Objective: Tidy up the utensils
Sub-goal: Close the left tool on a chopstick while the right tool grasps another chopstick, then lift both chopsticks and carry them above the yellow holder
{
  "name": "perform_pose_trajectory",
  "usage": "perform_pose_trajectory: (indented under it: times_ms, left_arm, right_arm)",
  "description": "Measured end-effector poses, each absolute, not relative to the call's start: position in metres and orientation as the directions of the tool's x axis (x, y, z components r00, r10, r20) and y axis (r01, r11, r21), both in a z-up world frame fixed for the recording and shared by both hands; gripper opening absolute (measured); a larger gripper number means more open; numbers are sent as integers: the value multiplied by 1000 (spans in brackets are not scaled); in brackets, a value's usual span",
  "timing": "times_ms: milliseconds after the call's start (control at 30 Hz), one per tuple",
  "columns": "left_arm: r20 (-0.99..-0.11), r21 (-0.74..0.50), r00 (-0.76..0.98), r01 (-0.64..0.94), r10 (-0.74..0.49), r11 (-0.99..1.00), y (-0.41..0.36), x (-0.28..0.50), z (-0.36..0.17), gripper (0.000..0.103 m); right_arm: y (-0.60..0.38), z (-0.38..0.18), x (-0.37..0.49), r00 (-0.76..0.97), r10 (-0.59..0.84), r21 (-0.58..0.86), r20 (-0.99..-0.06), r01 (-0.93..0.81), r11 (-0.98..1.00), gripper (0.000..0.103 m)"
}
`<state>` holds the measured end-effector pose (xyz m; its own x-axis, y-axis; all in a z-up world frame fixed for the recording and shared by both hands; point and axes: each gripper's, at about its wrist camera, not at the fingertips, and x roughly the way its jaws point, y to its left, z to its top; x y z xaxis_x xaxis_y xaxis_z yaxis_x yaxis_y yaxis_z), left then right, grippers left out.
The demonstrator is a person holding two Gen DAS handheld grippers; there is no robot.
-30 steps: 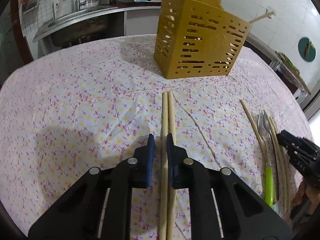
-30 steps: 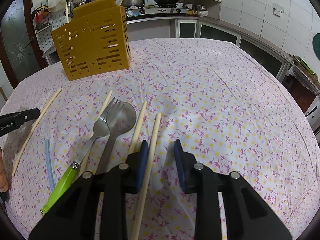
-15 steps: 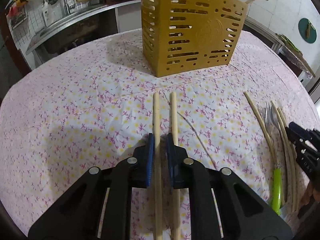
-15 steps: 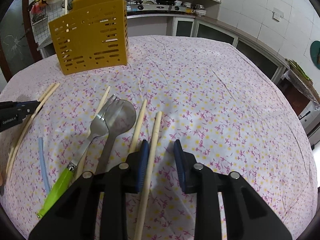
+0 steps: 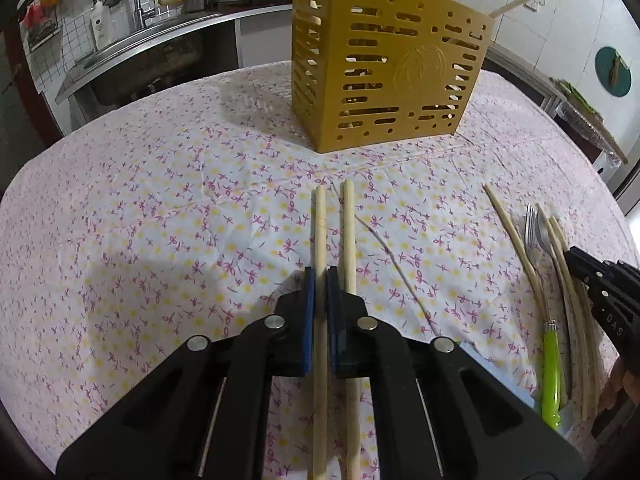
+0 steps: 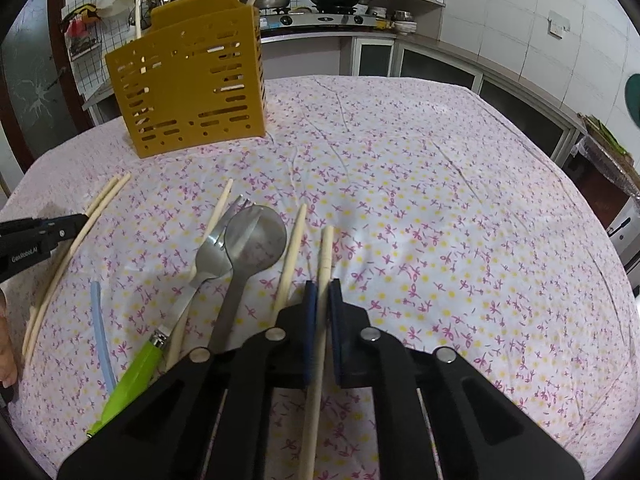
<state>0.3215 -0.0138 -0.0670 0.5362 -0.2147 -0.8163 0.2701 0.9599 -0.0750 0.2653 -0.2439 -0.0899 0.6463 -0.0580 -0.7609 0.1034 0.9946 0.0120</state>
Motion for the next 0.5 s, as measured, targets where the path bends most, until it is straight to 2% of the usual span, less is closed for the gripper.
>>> perform_pose_trajectory:
  times_ms: [300,500]
  left_arm:
    - [-778,-128,573,257,-257,958,-5,315,-54,4]
    - [-720,-176,627,248,-296,953,5,303,-31,4]
  right_arm:
    - [-245,-75,251,694,-21,59,-719,91,994,6]
    - [-255,-60,243,738,29,135,-674,85,987,6]
